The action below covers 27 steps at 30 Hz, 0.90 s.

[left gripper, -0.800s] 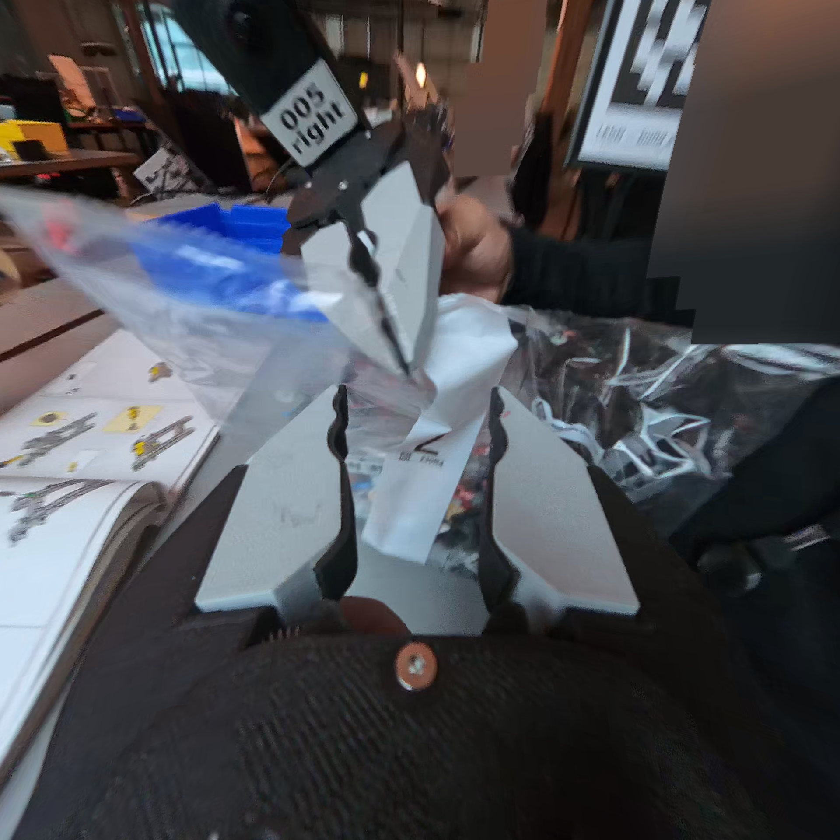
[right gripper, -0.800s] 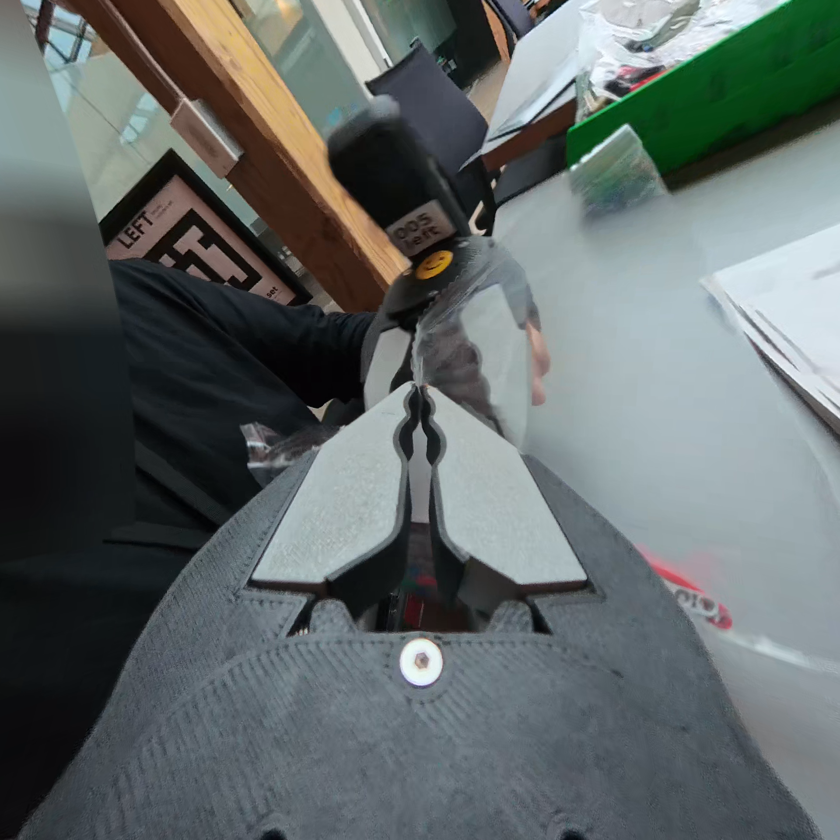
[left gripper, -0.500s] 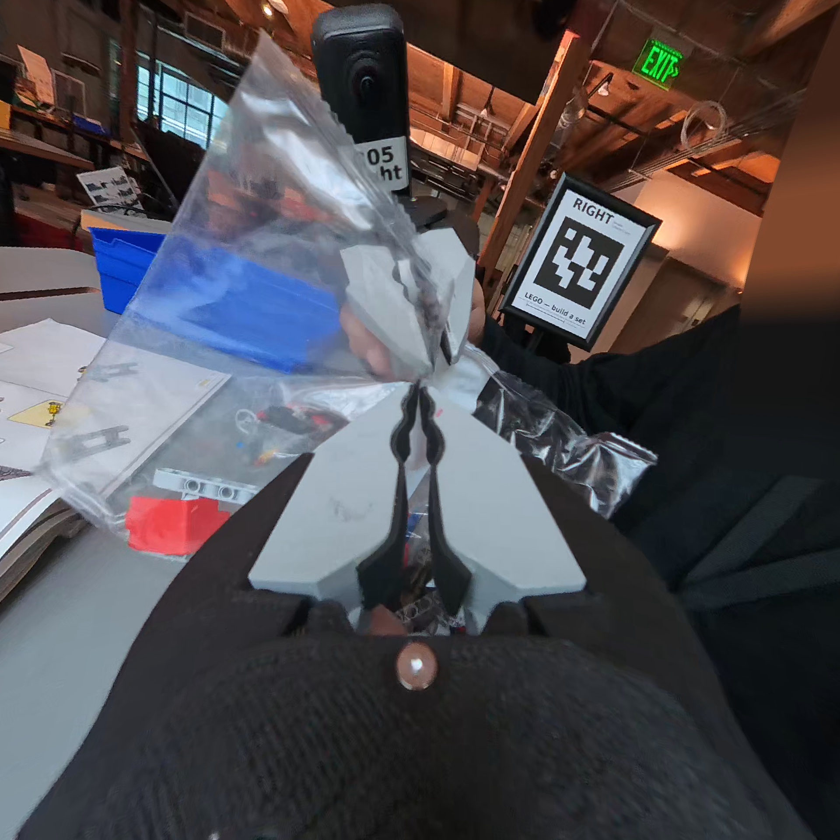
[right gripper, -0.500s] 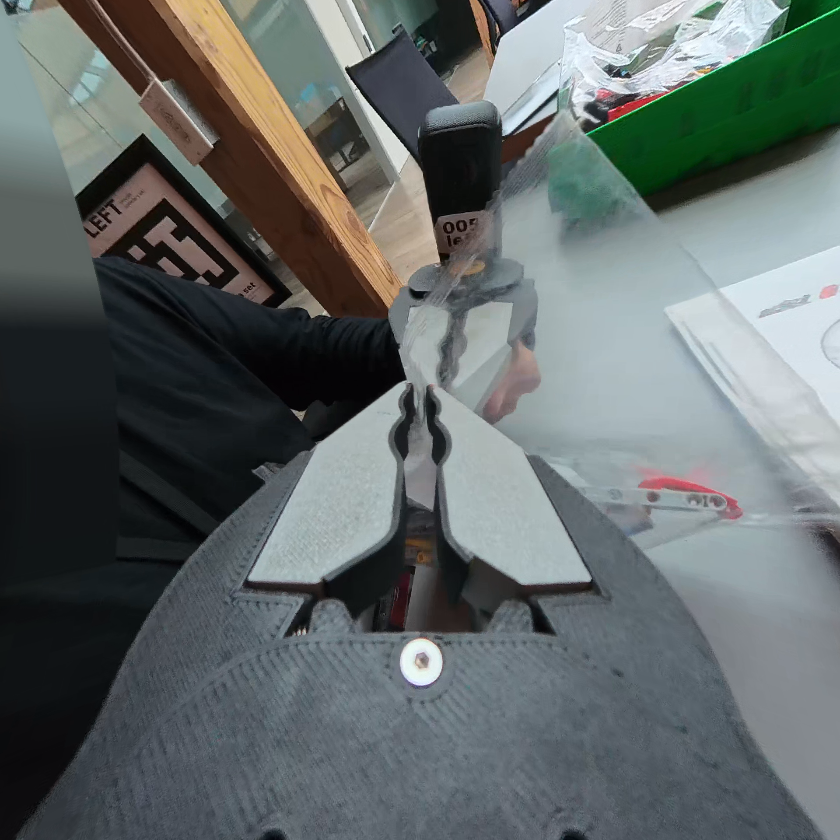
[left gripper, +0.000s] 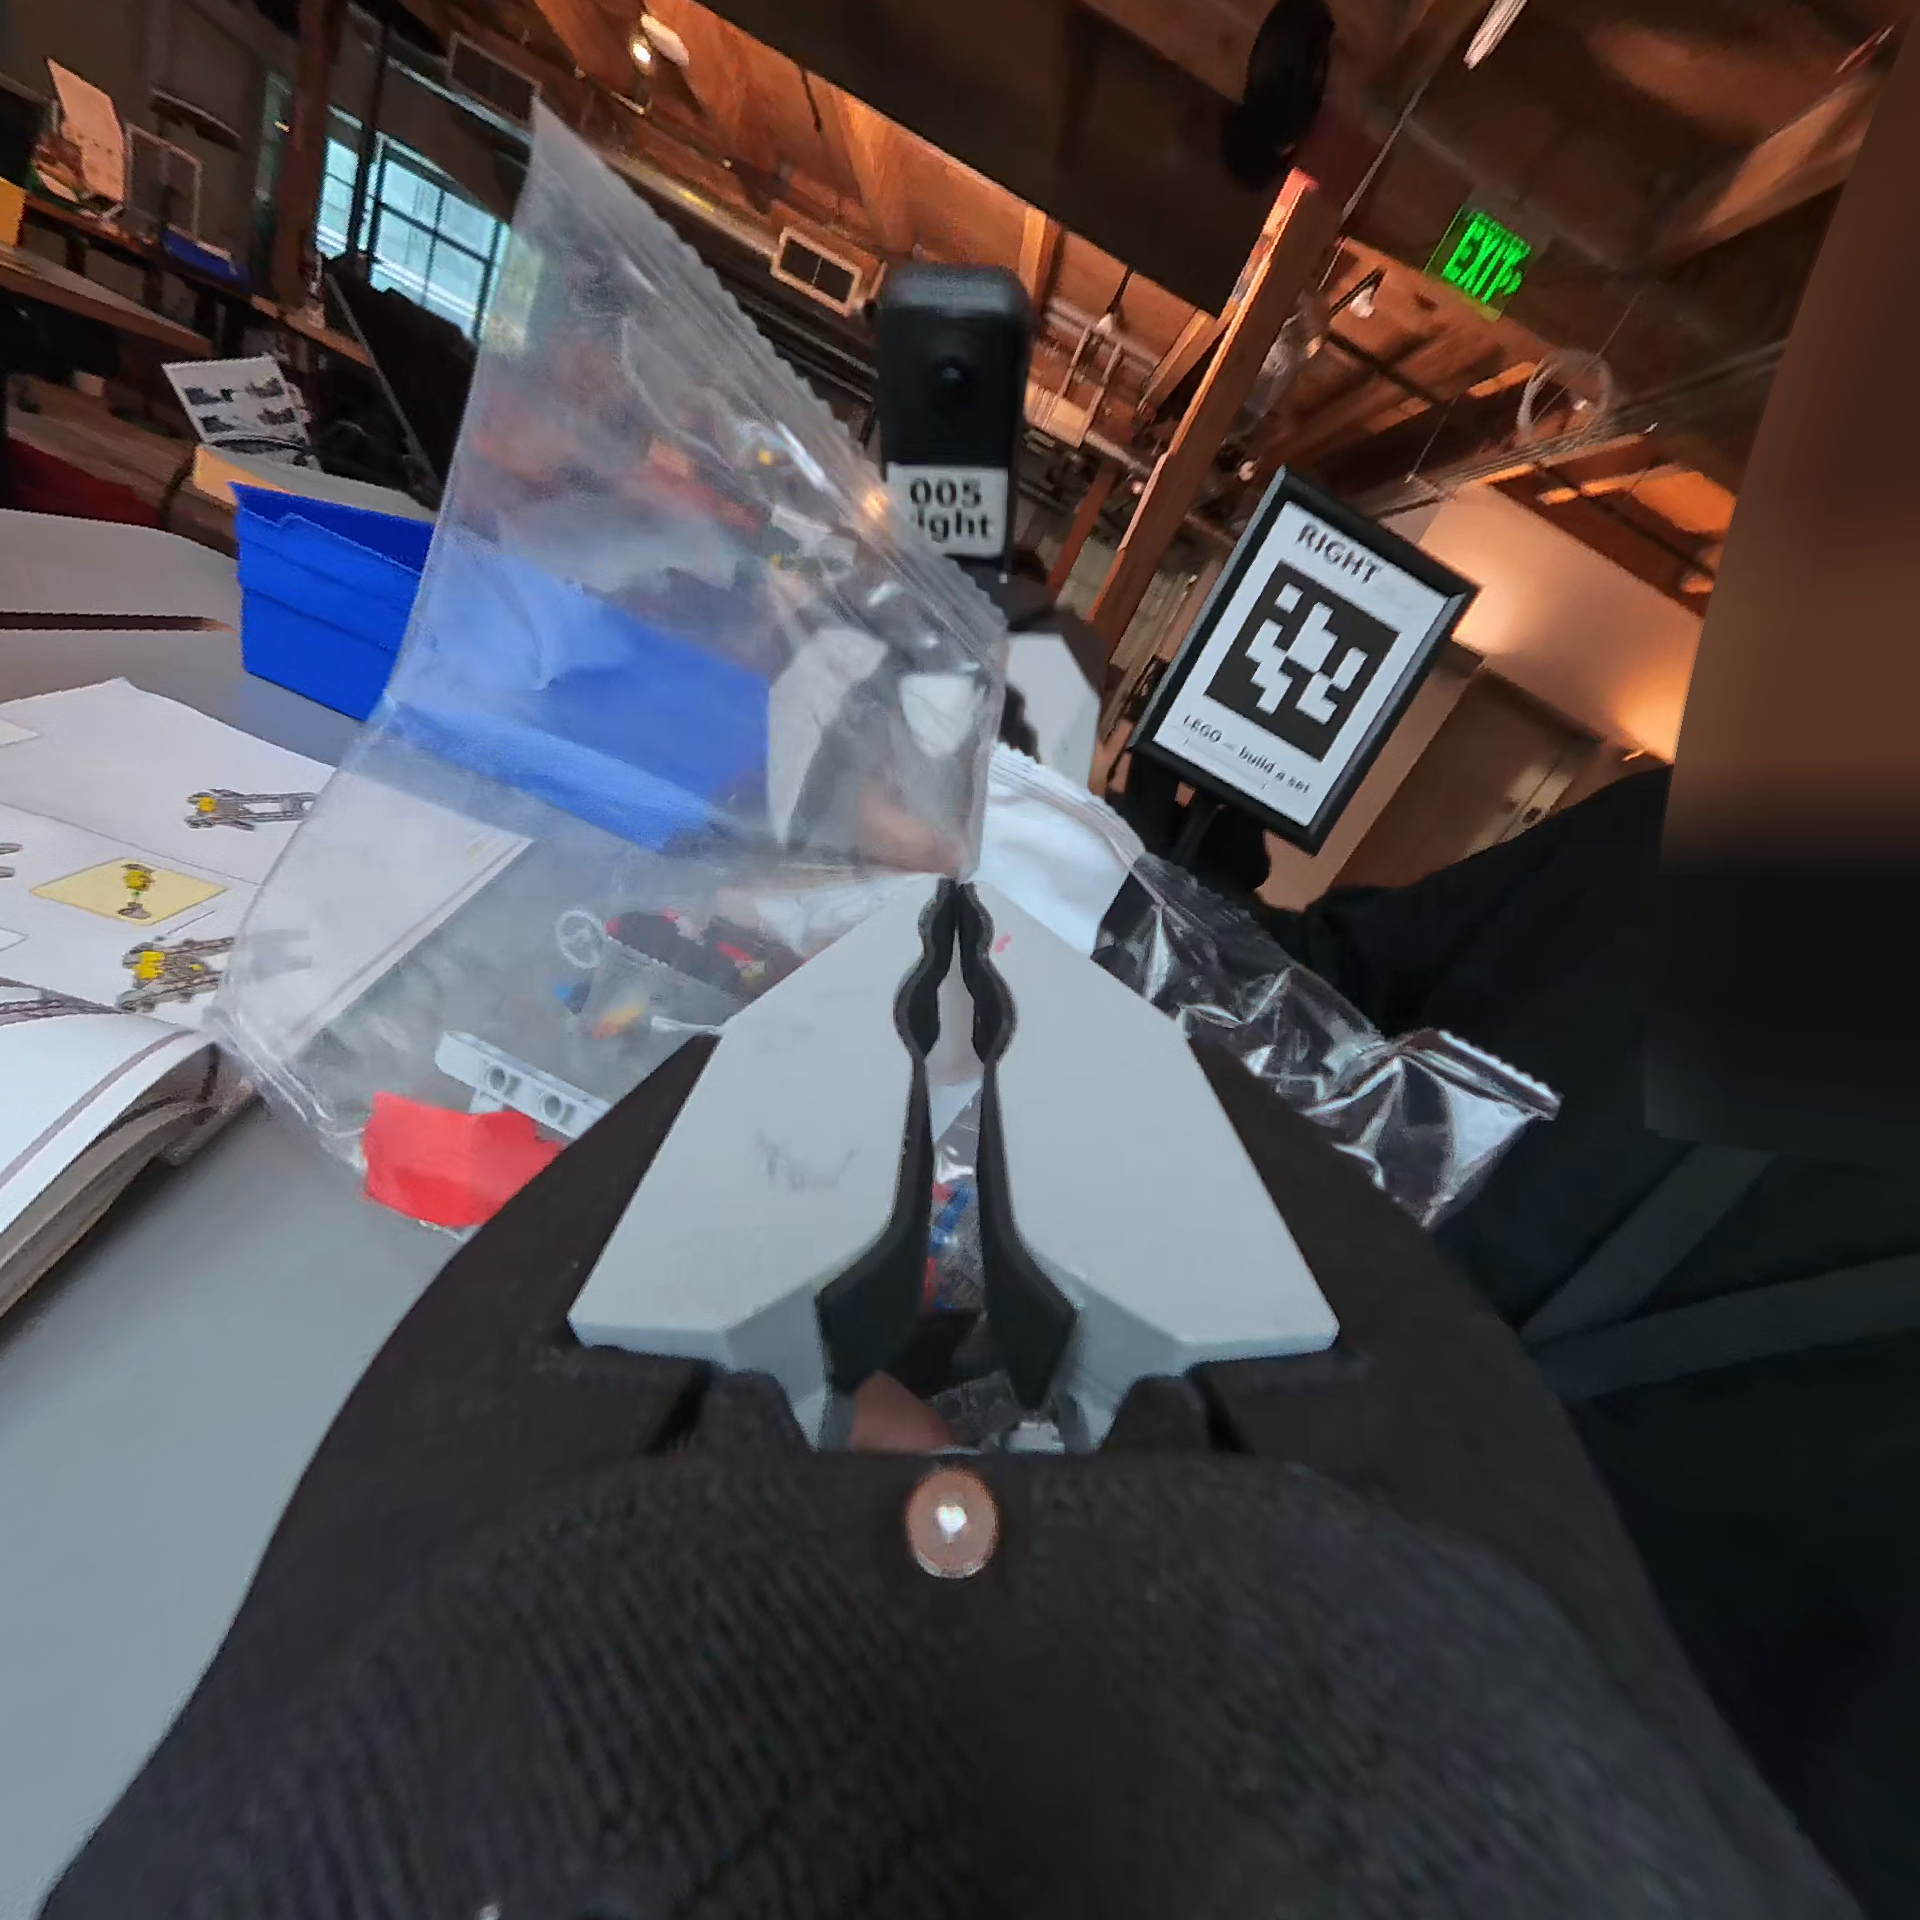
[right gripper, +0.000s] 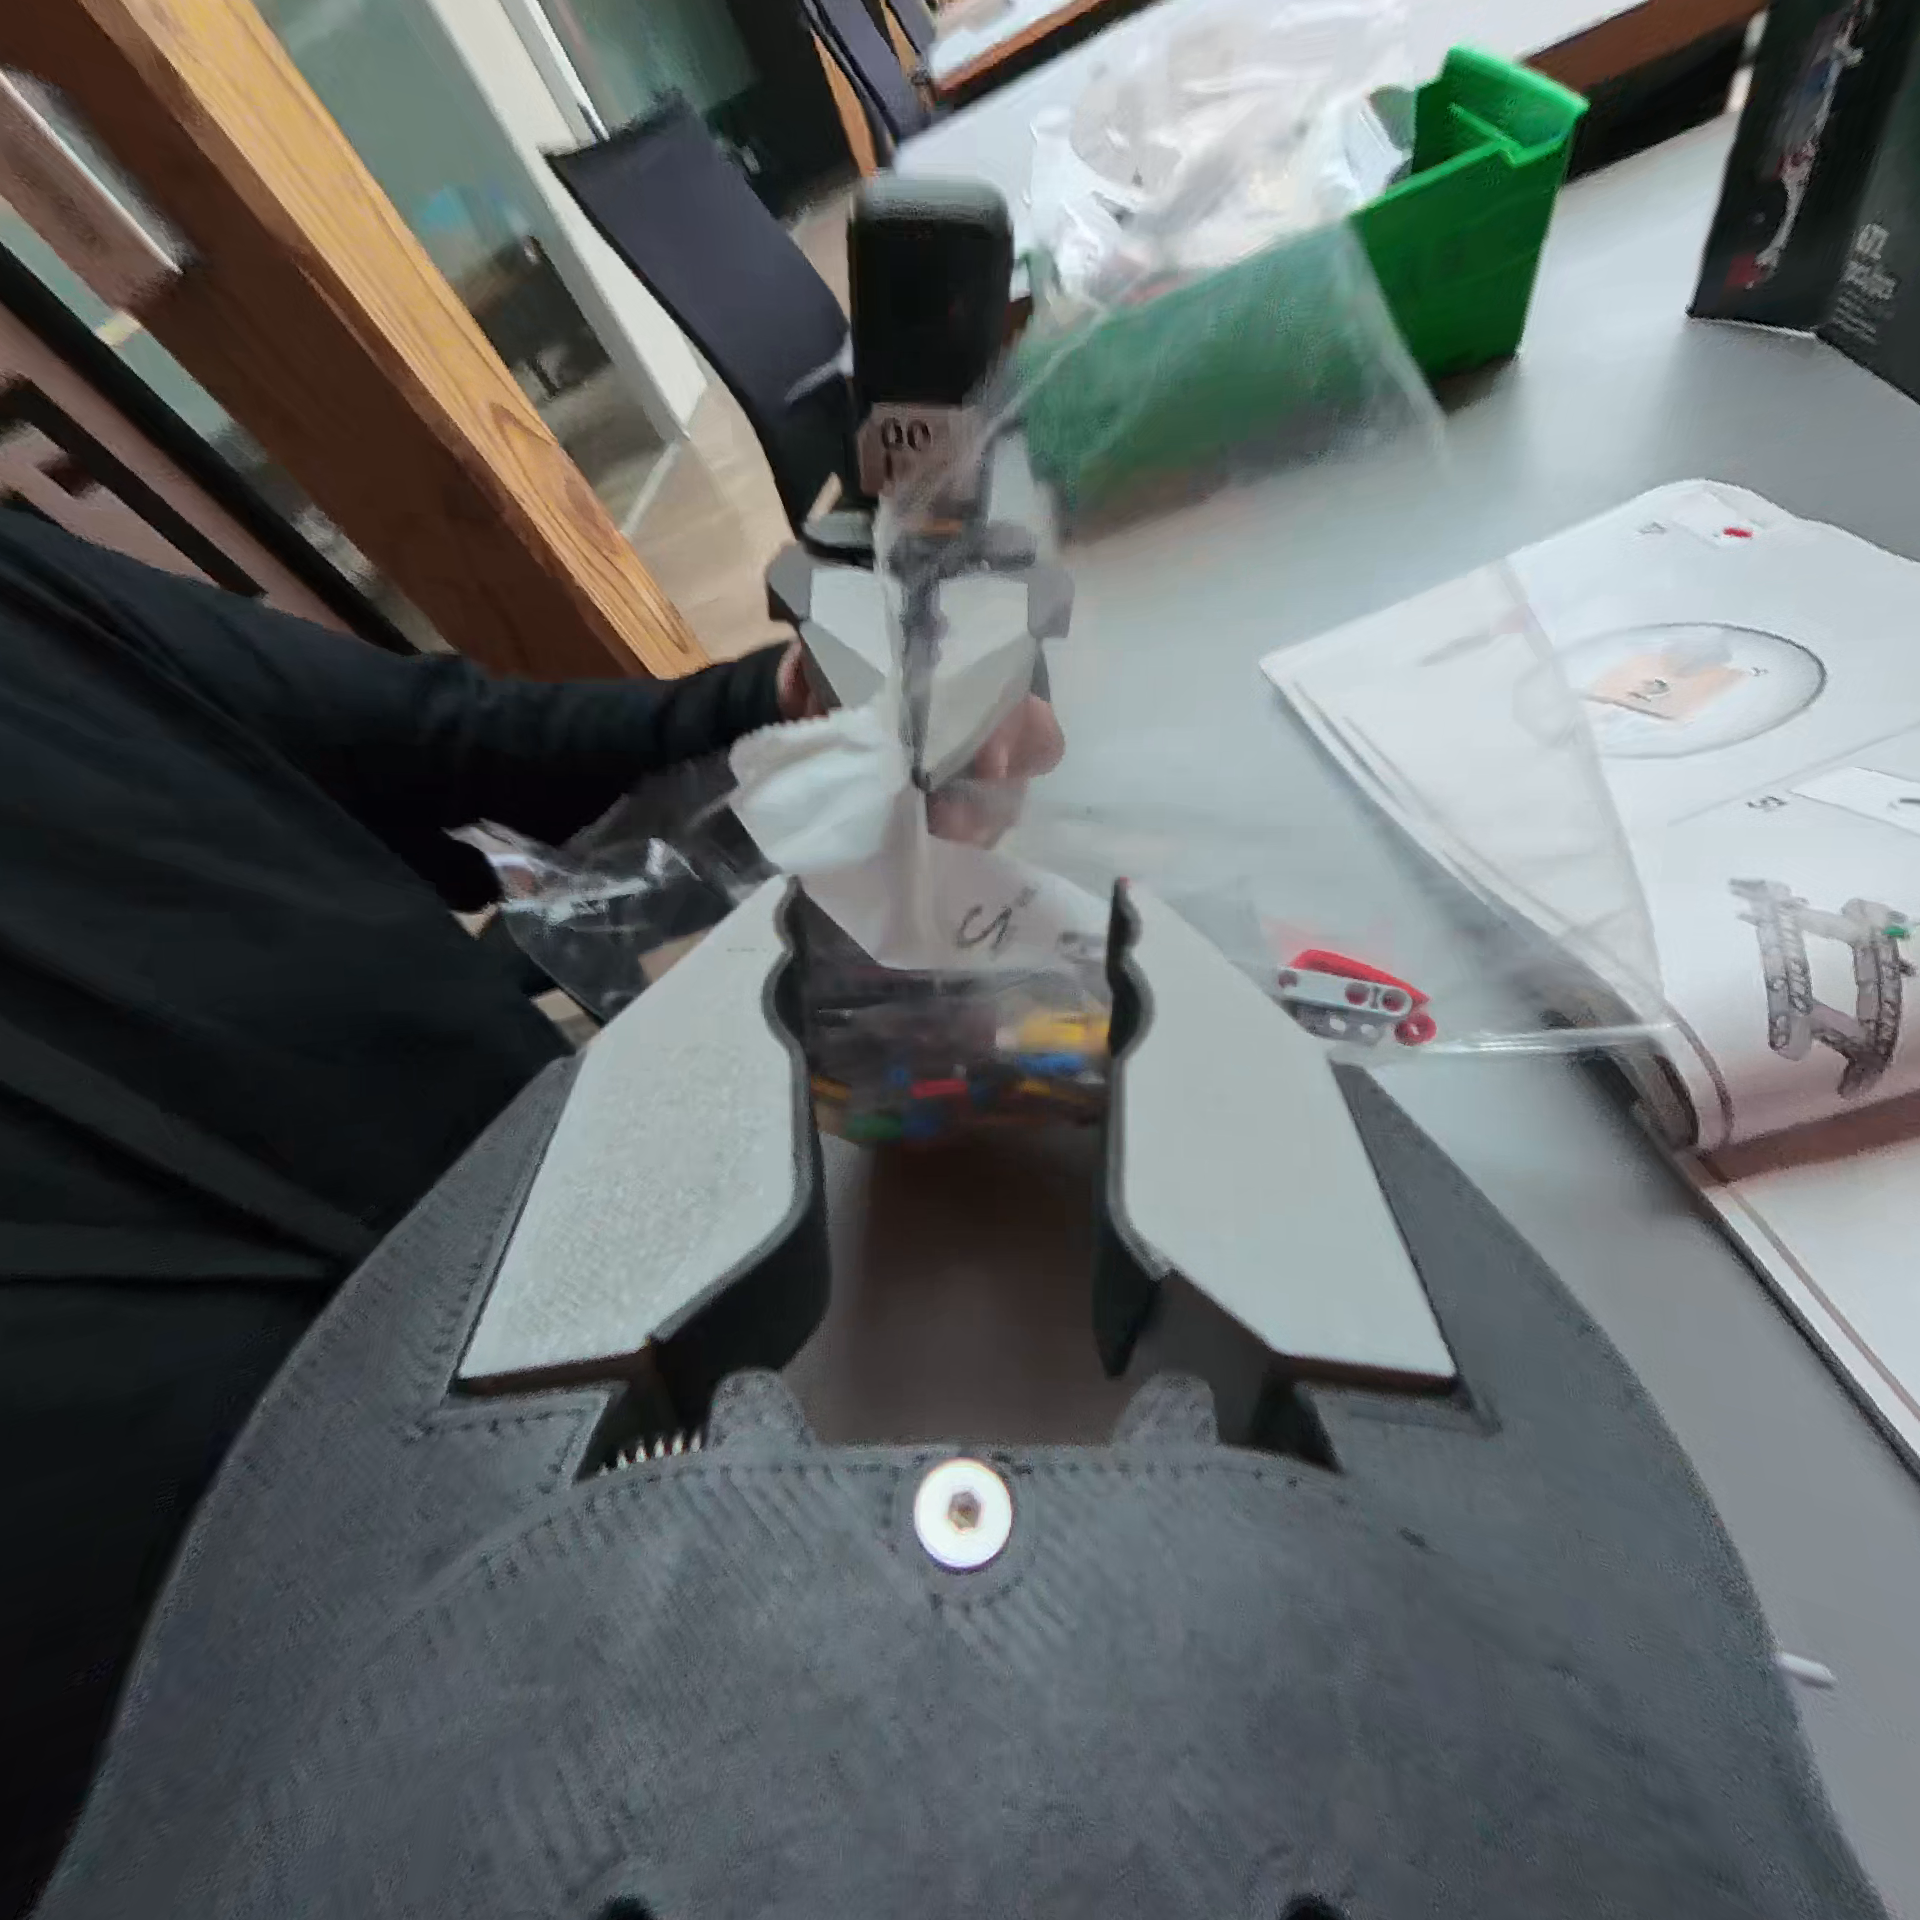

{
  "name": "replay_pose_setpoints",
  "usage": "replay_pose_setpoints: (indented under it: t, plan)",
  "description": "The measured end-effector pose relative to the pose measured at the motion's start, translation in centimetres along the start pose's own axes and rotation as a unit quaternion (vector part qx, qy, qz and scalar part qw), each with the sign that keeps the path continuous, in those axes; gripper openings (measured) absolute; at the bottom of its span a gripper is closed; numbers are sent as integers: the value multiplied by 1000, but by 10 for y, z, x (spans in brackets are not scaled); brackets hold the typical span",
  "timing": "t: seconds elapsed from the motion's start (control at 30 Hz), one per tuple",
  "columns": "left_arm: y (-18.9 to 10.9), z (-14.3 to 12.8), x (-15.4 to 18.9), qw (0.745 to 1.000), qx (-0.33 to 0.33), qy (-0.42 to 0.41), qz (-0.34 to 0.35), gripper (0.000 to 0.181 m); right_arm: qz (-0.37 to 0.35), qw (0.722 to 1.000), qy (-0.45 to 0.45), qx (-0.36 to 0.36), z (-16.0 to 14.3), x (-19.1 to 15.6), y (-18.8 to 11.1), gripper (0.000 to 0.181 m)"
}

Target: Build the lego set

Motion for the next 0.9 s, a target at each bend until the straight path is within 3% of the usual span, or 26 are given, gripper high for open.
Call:
replay_pose_setpoints:
  t: [0.1, 0.23, 0.43, 0.7, 0.9]
  plan:
    - [-1, -4, -5, 1000, 14, -19, -6, 0, -61, 998, -24, -25, -18, 3, 18, 79]
    - [-1, -10, -10, 999, 15, -30, 3, 0, -91, 995, -19, -22, -26, 7, 38, 81]
    - [0, -28, -12, 995, 52, -89, -14, 0, -41, 999, -5, -22, -33, 11, 53, 39]
    - [-4, -38, -17, 985, 97, -140, -22, 0, 2, 1000, 14, 13, -35, 13, 65, 19]
    - [-20, -24, -21, 995, 50, -84, 17, 0, -7, 1000, 11, 15, -32, 16, 49, 0]
Point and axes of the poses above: each gripper's, where its closed fingertips meet, y out along the fingers, z out of its top, x = y × z across the jaws, the point moved 8 cm from there along -y, back along the fingers, and after that the axes turned 9 degrees about y, right-handed, at the moved point
